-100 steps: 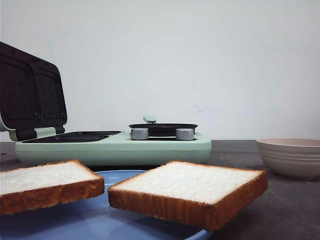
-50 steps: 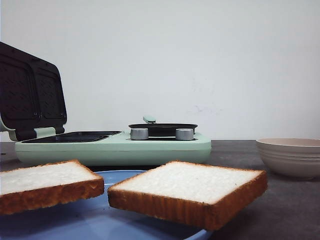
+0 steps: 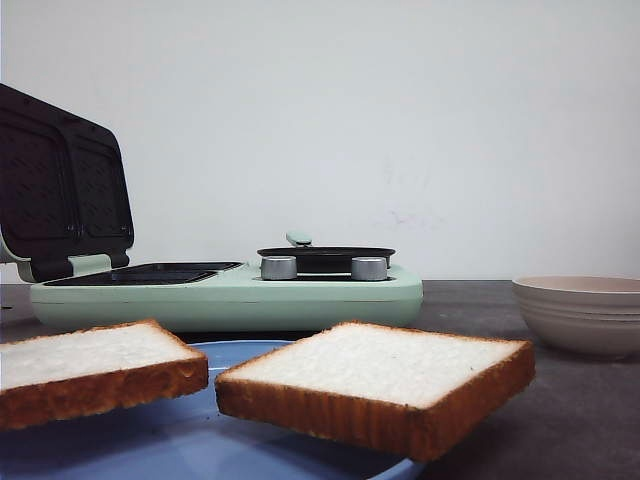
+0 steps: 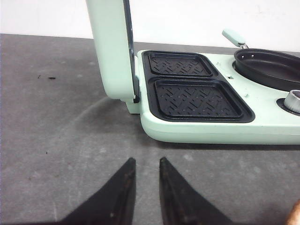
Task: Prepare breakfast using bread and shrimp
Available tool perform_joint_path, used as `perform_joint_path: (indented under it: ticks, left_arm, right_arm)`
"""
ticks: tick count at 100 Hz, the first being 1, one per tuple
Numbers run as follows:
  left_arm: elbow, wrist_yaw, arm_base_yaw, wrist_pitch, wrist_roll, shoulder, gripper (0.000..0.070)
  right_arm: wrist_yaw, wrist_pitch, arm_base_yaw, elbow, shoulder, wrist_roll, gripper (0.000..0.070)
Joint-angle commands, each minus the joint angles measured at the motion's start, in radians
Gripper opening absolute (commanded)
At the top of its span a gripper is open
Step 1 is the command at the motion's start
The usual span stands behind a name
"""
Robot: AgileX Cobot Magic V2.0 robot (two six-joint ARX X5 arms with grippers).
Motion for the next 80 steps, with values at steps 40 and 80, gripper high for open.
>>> perform_joint_path:
  ticks: [40, 80]
  left_arm:
    - [-0.016, -0.09, -0.003, 0.005, 0.079, 0.0, 0.0011]
    - [0.043, -0.009, -0.003, 0.082, -0.399, 0.009, 0.0013]
  right_arm:
    - [-0.133, 0.127, 0.0, -0.003, 0.0, 0.198, 0.0]
    - [-0.188, 0.187, 0.0, 0.086, 0.002, 0.383, 0.0]
